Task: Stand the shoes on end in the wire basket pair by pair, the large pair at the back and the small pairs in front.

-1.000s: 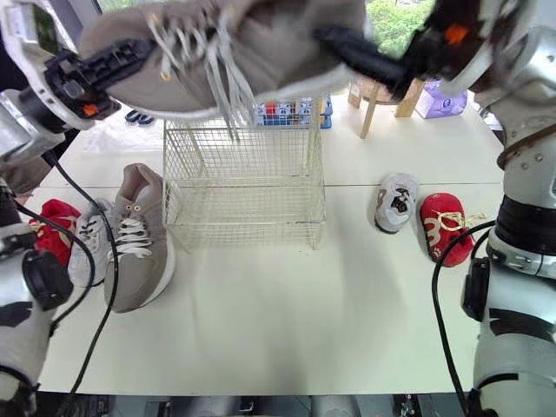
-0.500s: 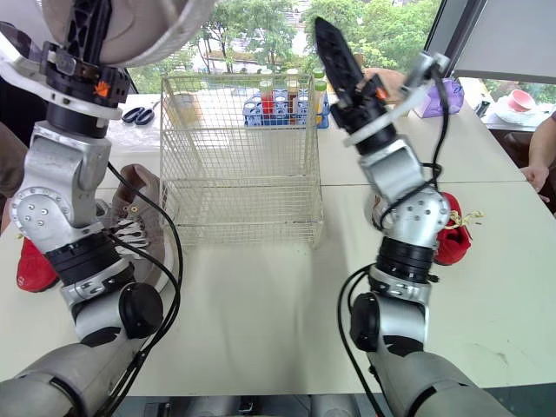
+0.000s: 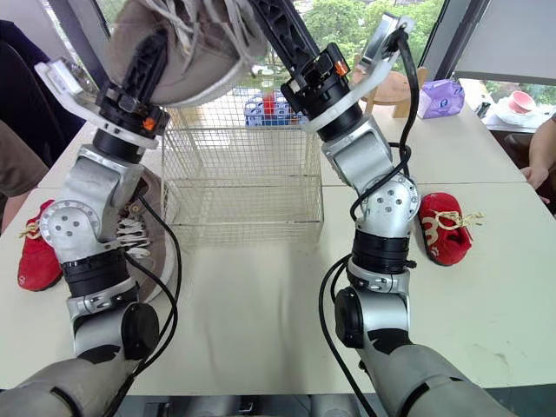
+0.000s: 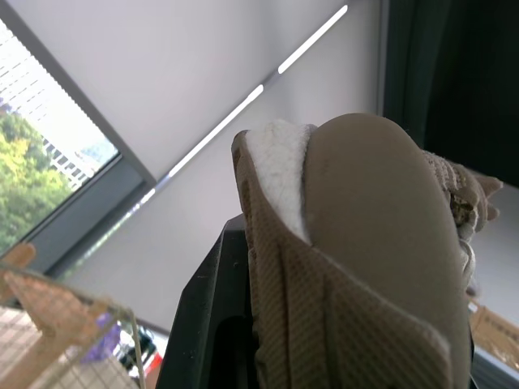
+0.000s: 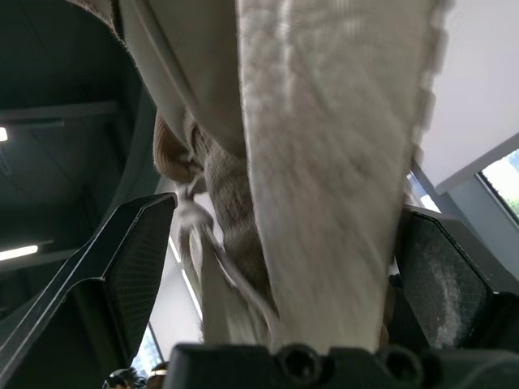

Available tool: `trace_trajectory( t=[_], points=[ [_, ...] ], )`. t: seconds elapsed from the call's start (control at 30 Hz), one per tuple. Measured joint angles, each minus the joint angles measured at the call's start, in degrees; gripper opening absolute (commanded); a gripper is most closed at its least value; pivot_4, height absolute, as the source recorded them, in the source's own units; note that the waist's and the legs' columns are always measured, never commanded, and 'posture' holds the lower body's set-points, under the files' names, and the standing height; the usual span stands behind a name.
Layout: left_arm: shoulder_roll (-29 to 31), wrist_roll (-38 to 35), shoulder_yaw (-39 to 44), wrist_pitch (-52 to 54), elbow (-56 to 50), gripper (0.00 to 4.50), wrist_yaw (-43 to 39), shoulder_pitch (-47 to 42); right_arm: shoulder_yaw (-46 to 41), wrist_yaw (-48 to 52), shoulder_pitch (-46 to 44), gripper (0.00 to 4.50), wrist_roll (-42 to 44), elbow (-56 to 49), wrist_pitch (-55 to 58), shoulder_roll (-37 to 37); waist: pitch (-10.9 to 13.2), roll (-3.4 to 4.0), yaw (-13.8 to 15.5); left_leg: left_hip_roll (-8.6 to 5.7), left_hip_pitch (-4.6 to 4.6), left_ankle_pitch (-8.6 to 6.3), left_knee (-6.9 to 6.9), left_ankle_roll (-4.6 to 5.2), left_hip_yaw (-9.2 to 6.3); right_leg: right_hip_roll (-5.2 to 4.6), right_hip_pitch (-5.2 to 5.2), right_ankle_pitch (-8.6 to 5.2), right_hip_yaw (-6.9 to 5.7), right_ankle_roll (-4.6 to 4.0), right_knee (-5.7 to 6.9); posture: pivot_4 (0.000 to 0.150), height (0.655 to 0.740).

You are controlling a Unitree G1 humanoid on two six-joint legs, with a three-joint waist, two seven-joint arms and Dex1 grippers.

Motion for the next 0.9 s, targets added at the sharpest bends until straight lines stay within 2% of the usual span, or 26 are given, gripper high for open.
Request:
trace_trajectory(
  t=[0.13,0.17,0.23,0.3,0.37,0.53,0.6,0.63,0.73,0.8,0.9],
  points=[
    [0.0,0.53,-1.4,-0.34,-1.34,0.66,-0.11,1.02,0.09,0.07,-0.28,4.41,-0.01,0.0,-0.37,-0.08,0.0,0.0,-0.01,0.01,0.0,-0.02,0.0,0.04,0.0,0.01,0.0,0.0,0.01,0.0,0.0,0.15,0.74],
    [0.0,0.55,-1.41,-0.48,-1.43,0.66,-0.18,1.28,0.26,0.07,-0.27,4.18,-0.07,0.03,-0.36,-0.09,0.0,0.0,0.0,0.01,0.0,-0.04,0.0,0.07,0.0,0.01,0.0,0.0,0.01,0.0,0.0,0.15,0.74],
    [0.02,0.62,-1.44,-0.7,-1.83,0.66,-0.39,1.66,0.51,0.07,-0.27,3.61,-0.57,0.18,-0.52,-0.09,0.0,0.0,0.05,0.01,0.0,-0.05,0.0,0.09,0.0,0.01,0.0,0.0,0.01,0.0,0.0,0.15,0.74],
    [0.5,0.71,-1.51,-0.77,-2.67,0.66,-0.52,1.97,0.63,0.07,-0.27,2.54,-1.15,0.28,-0.9,-0.08,0.0,0.0,0.07,0.01,0.0,-0.05,0.0,0.09,0.0,0.01,0.0,0.0,0.01,0.0,-0.01,0.15,0.74],
    [0.9,0.68,-1.51,-0.8,-3.6,0.66,-0.42,2.11,0.66,0.22,-0.26,1.82,-1.23,0.28,-1.14,-0.08,0.0,0.0,0.11,0.01,0.0,-0.05,0.0,0.09,0.0,0.01,0.0,0.0,0.01,0.0,-0.01,0.15,0.74],
    [1.71,0.11,-1.46,-1.09,-5.3,0.66,0.49,3.5,1.35,0.61,-0.11,1.67,-1.23,0.28,-1.04,-0.09,0.0,0.0,0.1,0.01,0.0,-0.08,0.0,0.14,-0.01,0.01,0.0,0.0,0.01,0.0,-0.01,0.15,0.74],
    [2.17,-0.24,-1.48,-1.2,-5.72,1.72,0.93,3.91,1.59,0.61,-0.07,1.67,-1.29,0.28,-1.09,-0.09,0.0,0.0,0.1,0.01,0.0,-0.08,0.0,0.13,-0.02,0.02,0.0,0.0,0.01,0.0,-0.01,0.15,0.74],
    [2.88,-0.14,-1.59,-1.18,-6.04,2.07,1.46,4.18,1.75,0.74,-0.08,1.67,-1.92,0.28,-1.61,-0.09,0.0,0.0,0.1,0.01,0.0,-0.08,0.0,0.14,-0.02,0.02,0.0,0.0,0.01,0.0,-0.01,0.15,0.74],
    [4.83,0.54,-2.16,-0.93,-7.29,3.58,2.95,5.6,2.57,0.6,0.09,1.67,-5.25,0.13,-5.1,1.26,0.0,0.0,-0.02,0.02,0.01,-0.08,-0.01,0.14,-0.02,0.04,0.0,0.0,0.01,0.0,-0.01,0.15,0.74],
    [5.84,0.41,-3.0,-0.04,-8.56,4.43,3.62,6.81,2.58,0.66,0.28,1.67,-6.28,-0.01,-6.7,1.69,0.0,0.01,0.01,0.03,0.0,-0.07,-0.02,0.12,-0.04,0.04,-0.02,0.0,0.02,0.0,-0.01,0.15,0.74],
    [9.25,-0.26,-3.05,0.77,-10.83,4.43,6.07,8.49,2.34,3.43,-1.27,1.67,-4.14,1.22,-3.87,-1.77,0.01,0.01,0.09,0.02,-0.01,-0.08,-0.01,0.15,-0.05,0.02,-0.01,0.0,0.02,0.0,-0.03,0.15,0.74]
  ],
)
